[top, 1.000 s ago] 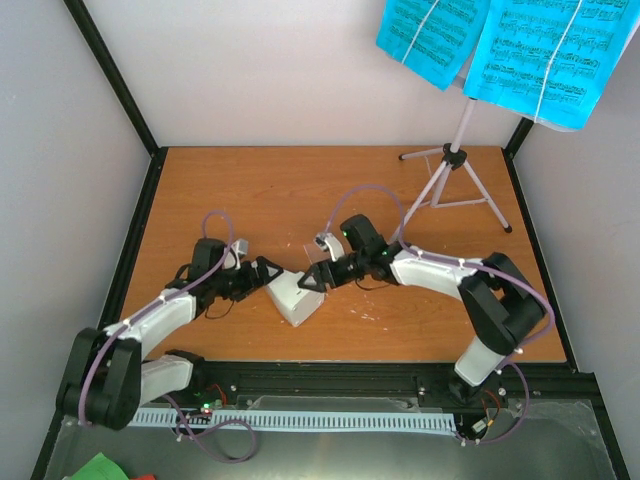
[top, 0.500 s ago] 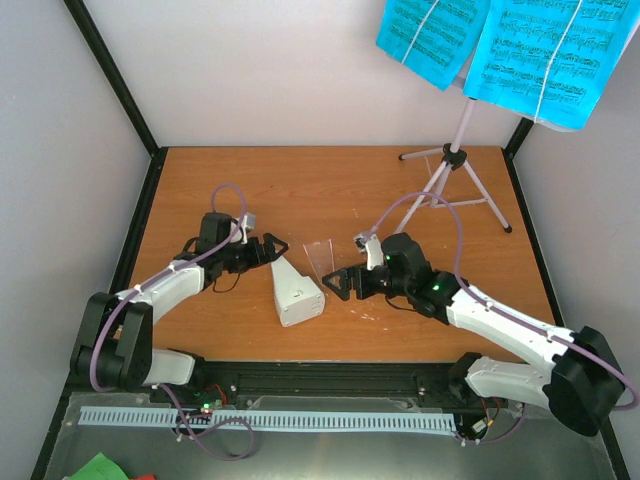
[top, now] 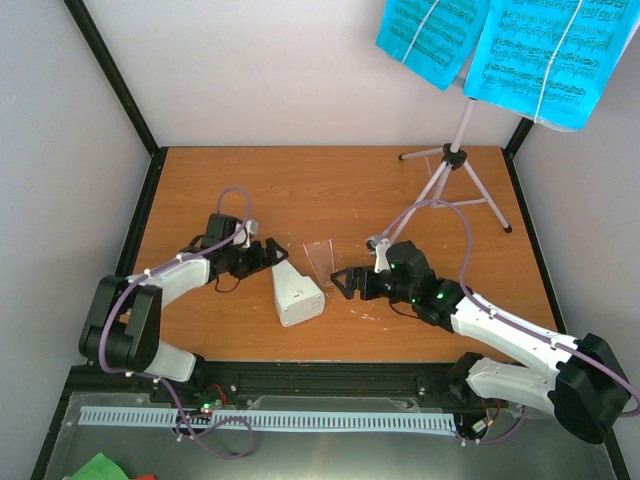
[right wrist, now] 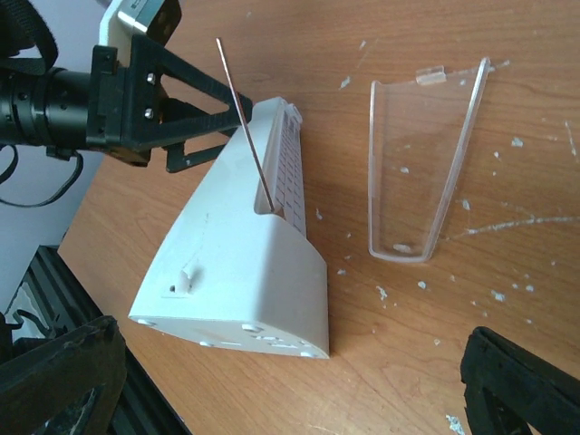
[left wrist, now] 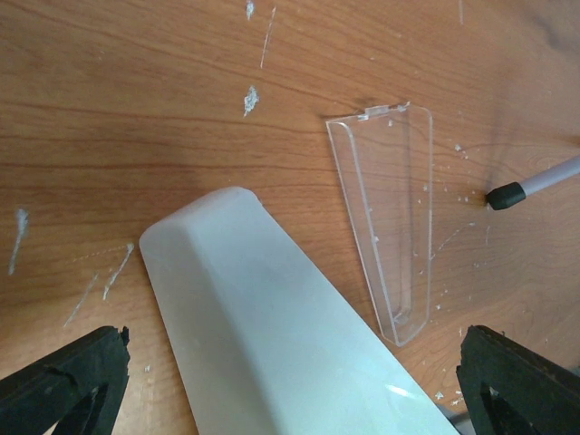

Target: Pack up the instrument practice props

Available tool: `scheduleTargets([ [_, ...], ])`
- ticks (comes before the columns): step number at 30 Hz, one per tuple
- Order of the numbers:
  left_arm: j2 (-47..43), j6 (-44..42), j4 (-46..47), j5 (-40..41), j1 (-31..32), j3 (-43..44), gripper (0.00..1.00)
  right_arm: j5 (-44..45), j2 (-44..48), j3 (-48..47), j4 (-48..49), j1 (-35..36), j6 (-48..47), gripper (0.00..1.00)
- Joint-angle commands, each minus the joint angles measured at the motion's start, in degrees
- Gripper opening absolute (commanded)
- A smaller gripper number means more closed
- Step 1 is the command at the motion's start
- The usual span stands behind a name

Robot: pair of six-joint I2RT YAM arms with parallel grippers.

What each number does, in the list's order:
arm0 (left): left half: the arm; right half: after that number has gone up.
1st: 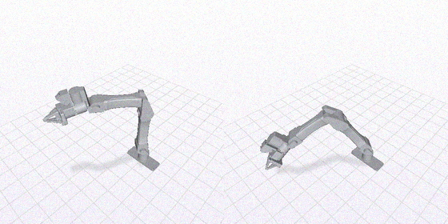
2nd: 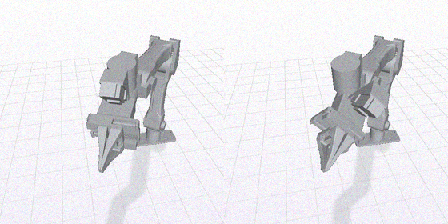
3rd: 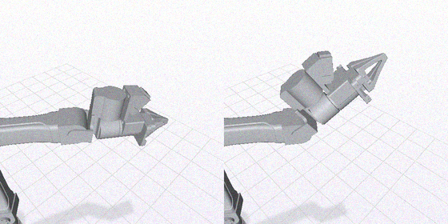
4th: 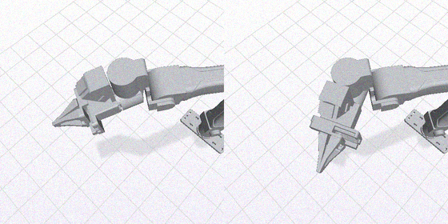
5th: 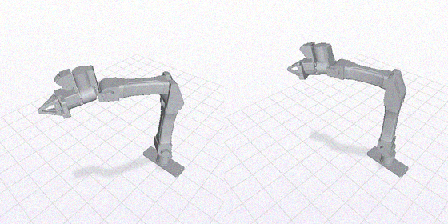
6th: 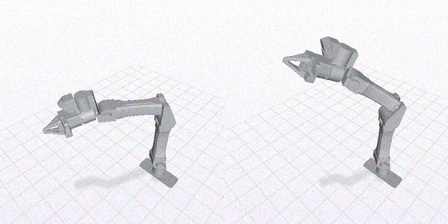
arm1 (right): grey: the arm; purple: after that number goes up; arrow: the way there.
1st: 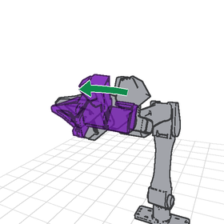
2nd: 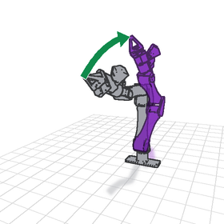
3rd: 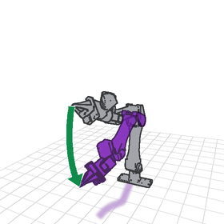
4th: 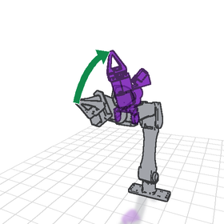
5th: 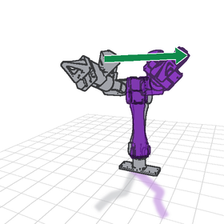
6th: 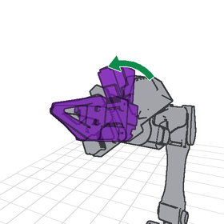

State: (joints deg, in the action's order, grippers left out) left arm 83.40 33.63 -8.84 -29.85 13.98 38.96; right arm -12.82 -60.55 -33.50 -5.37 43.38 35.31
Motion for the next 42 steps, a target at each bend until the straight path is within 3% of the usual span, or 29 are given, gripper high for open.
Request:
scheduleTargets([
  [1, 5.2, -1.2, 3.6, -4.9, 0.4, 4.5, 0.99, 0.7, 2.0, 2.4, 4.1, 0.2, 3.2, 0.99],
  [13, 17.5, -7.7, -4.0, -3.1, 7.6, 17.9, 1.0, 8.5, 9.0, 2.9, -3.2, 0.2, 1.9, 1.0],
  [21, 19.6, -12.9, -15.8, 9.2, 10.5, 23.8, 0.99, 13.5, 12.3, 3.1, -7.2, 0.2, 0.8, 1.0],
  [37, 25.4, -15.5, -21.8, 7.7, 17.8, 33.2, 1.0, 16.8, 15.2, 4.5, -8.8, 0.2, 1.8, 1.0],
  [42, 25.3, -17.2, -26.0, 14.1, 19.6, 34.5, 0.99, 17.9, 16.8, 4.9, -9.5, 0.2, 1.8, 1.0],
])
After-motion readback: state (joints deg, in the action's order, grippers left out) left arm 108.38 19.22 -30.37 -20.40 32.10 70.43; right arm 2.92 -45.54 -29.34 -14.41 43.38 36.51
